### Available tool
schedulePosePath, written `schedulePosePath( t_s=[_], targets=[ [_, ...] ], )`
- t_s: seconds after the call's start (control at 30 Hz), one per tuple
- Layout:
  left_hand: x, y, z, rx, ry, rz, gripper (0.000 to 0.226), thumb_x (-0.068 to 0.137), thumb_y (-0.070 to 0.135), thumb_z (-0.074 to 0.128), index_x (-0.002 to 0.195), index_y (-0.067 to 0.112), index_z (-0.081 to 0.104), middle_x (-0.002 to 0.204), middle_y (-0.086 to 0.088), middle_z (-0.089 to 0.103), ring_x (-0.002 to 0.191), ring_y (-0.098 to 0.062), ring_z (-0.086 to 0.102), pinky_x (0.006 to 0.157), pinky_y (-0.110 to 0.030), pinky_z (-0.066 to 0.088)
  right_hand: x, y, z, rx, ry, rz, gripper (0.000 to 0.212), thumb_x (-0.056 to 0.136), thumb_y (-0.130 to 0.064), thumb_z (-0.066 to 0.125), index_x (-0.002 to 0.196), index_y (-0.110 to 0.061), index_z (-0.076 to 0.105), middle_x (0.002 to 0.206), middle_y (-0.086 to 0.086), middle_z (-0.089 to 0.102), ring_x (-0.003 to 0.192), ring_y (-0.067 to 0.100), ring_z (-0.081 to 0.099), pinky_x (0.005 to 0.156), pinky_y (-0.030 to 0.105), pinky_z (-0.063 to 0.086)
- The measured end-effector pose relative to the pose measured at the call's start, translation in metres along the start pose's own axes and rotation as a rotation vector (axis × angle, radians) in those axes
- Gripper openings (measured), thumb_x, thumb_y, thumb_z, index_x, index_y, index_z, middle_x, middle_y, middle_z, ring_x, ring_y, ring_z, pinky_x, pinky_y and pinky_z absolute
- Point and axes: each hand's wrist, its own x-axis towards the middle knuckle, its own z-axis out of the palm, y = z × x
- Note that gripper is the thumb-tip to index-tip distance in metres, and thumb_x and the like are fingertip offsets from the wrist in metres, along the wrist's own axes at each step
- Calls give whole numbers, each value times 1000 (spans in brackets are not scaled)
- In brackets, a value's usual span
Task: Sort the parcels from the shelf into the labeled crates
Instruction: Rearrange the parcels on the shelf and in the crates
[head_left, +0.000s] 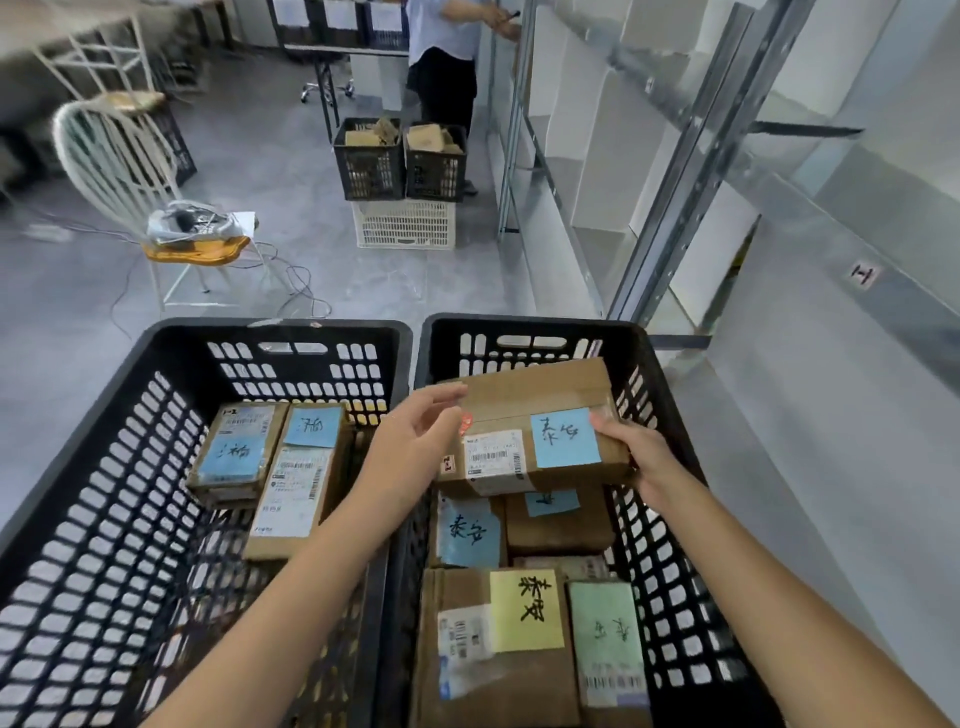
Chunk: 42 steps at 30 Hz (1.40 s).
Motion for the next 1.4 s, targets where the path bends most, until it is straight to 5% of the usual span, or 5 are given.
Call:
schedulePosePath(
  t_s=[0.4,0.6,0.83,1.07,1.4],
  targets=[
    [13,2,16,120,18,-23,29,98,20,55,122,32,65,119,18,65,111,6,57,81,-8,45,59,6,12,-4,-47,122,45,80,-44,78,109,-10,73,98,6,77,99,28,70,96,45,53],
    [13,-5,18,201,22,-16,32,98,18,54,126,30,62,125,16,62,115,3,55,74,-1,43,55,4,19,-277,28,-131,43,96,-47,58,131,-21,61,119,2,70,108,21,64,97,40,52],
    [24,-4,21,439,-101,75,41,95,16,59,135,21,56,136,10,56,125,-6,50,107,-23,40,22,-29,21,-522,102,-307,68,104,-40,44,159,-15,15,158,8,36,142,25,39,110,38,36],
    [31,2,26,596,-189,186,48,95,22,60,141,18,48,141,4,52,130,-11,48,109,-27,37,-46,-57,17,-831,67,-552,56,105,-36,43,157,-25,25,159,0,34,140,21,41,93,25,37],
    [6,33,35,804,-362,455,63,95,28,60,150,13,35,157,-2,33,143,-18,32,117,-30,24,-146,-66,20,-1140,57,-518,55,101,-44,48,148,-18,40,149,4,46,130,23,49,105,43,43]
  ],
)
